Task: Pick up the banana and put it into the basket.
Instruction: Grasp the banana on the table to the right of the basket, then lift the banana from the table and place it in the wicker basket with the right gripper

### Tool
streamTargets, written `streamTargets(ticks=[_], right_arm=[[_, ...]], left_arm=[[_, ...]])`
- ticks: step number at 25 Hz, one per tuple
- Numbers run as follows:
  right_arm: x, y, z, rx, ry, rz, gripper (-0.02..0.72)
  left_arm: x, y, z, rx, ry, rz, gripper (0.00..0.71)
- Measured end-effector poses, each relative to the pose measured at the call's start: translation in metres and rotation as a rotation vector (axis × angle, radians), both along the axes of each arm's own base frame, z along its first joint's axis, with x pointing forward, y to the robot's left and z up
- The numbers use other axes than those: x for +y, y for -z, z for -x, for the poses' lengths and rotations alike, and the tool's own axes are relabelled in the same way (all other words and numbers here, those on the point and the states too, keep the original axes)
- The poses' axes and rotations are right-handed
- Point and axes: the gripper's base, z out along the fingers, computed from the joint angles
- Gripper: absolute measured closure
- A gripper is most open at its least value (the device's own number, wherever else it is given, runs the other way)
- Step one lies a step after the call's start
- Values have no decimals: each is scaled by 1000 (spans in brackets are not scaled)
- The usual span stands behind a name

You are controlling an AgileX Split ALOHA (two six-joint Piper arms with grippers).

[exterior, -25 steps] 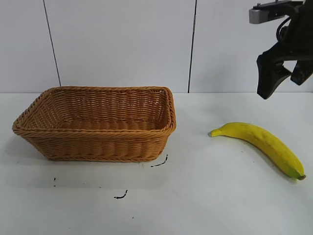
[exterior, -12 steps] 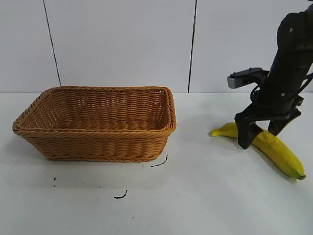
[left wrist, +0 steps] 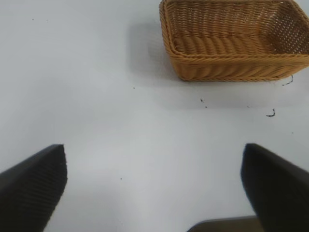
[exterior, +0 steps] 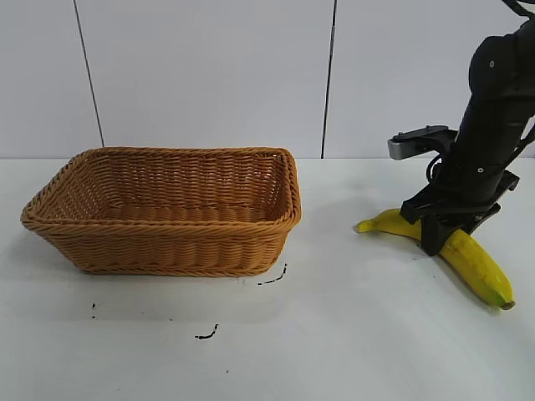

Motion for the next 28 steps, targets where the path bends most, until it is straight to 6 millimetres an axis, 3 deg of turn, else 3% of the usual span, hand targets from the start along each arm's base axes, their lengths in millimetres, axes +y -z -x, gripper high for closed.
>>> streamTargets(ticks=[5, 9, 13, 20, 25, 28], right_arm=[[3, -69, -14, -66, 3, -21, 383], [12, -104, -21, -113, -19, -23, 383], [38, -132, -26, -208, -91, -18, 383], [115, -167, -20, -415, -359, -19, 383], [189, -171, -2, -565, -593, -43, 383], [229, -163, 10, -622, -698, -62, 383]], left_arm=[[0, 0, 0, 0, 0, 0, 15], [0, 0, 0, 0, 0, 0, 15], [0, 0, 0, 0, 0, 0, 15], [0, 0, 0, 0, 0, 0, 15], [0, 0, 0, 0, 0, 0, 15], [0, 0, 0, 0, 0, 0, 15]])
